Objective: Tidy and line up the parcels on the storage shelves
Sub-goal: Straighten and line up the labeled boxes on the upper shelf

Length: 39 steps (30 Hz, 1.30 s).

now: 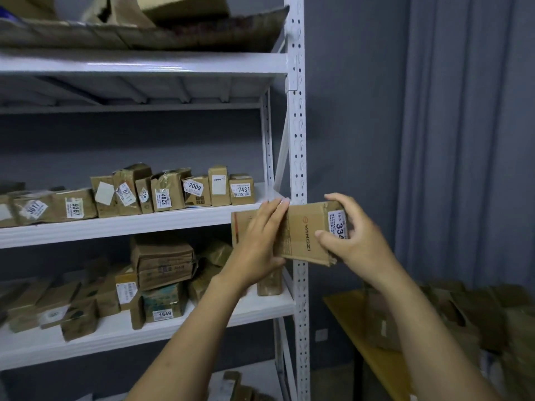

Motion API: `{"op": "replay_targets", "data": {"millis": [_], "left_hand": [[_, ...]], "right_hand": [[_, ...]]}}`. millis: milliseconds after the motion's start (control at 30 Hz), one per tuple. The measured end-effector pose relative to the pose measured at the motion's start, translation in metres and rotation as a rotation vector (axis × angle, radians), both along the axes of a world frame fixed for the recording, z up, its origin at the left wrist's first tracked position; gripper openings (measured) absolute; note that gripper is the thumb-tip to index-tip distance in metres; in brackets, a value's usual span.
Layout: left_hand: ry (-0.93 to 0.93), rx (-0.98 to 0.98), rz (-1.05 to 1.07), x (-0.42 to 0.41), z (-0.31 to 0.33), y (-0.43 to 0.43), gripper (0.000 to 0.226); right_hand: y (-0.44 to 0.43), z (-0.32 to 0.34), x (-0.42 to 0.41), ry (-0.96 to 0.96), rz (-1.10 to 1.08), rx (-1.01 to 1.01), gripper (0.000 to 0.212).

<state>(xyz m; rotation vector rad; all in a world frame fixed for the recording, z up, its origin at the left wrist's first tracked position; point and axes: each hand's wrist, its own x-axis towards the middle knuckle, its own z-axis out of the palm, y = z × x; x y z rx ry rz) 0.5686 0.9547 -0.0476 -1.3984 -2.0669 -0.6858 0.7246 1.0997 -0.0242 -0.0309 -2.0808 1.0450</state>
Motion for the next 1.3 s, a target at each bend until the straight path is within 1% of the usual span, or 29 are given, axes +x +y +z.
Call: {"op": "replay_targets", "data": {"millis": [67,167,300,400,567,700,767,833,967,1167,1233,1300], "left_hand": [[-0.008,0.01,0.019,-0.003,0.016,0.006,0.117],[-0.076,0.01,0.05,-0.01,0.031,0.011,0.111],[-0.036,-0.089,0.131,-0.034,0.034,0.01,0.1],[-0.004,-0.176,0.237,-0.064,0.03,0.003,0.091],[0.078,-0.182,0.409,-0.125,0.032,-0.008,0.077],[0.204,-0.104,0.542,-0.173,0.05,-0.004,0.07],[0.223,-0.054,0.573,-0.192,0.06,0.002,0.069],[0.221,-0.05,0.597,-0.21,0.068,0.01,0.07],[0.193,-0.12,0.636,-0.246,0.084,0.02,0.072],[0.051,-0.277,0.597,-0.273,0.107,0.022,0.078],[0.048,-0.246,0.555,-0.277,0.109,0.021,0.079],[0.042,-0.198,0.513,-0.282,0.108,0.021,0.086]], "right_hand": [[-0.005,0.009,-0.001,0.067,-0.137,0.059,0.051],[-0.014,0.02,-0.005,0.154,-0.281,0.093,0.051],[-0.022,0.03,-0.033,0.25,-0.381,0.072,0.053],[-0.022,0.031,-0.068,0.266,-0.412,0.066,0.058],[-0.005,0.035,-0.128,0.138,-0.395,0.159,0.064],[0.014,0.042,-0.176,0.041,-0.35,0.231,0.066],[0.023,0.043,-0.202,0.002,-0.323,0.261,0.065],[0.032,0.044,-0.227,-0.029,-0.315,0.304,0.065],[0.052,0.045,-0.273,-0.066,-0.306,0.369,0.072],[0.08,0.04,-0.321,-0.106,-0.179,0.477,0.071],[0.089,0.037,-0.331,-0.103,-0.091,0.462,0.069],[0.096,0.037,-0.34,-0.086,-0.032,0.429,0.067]]}}
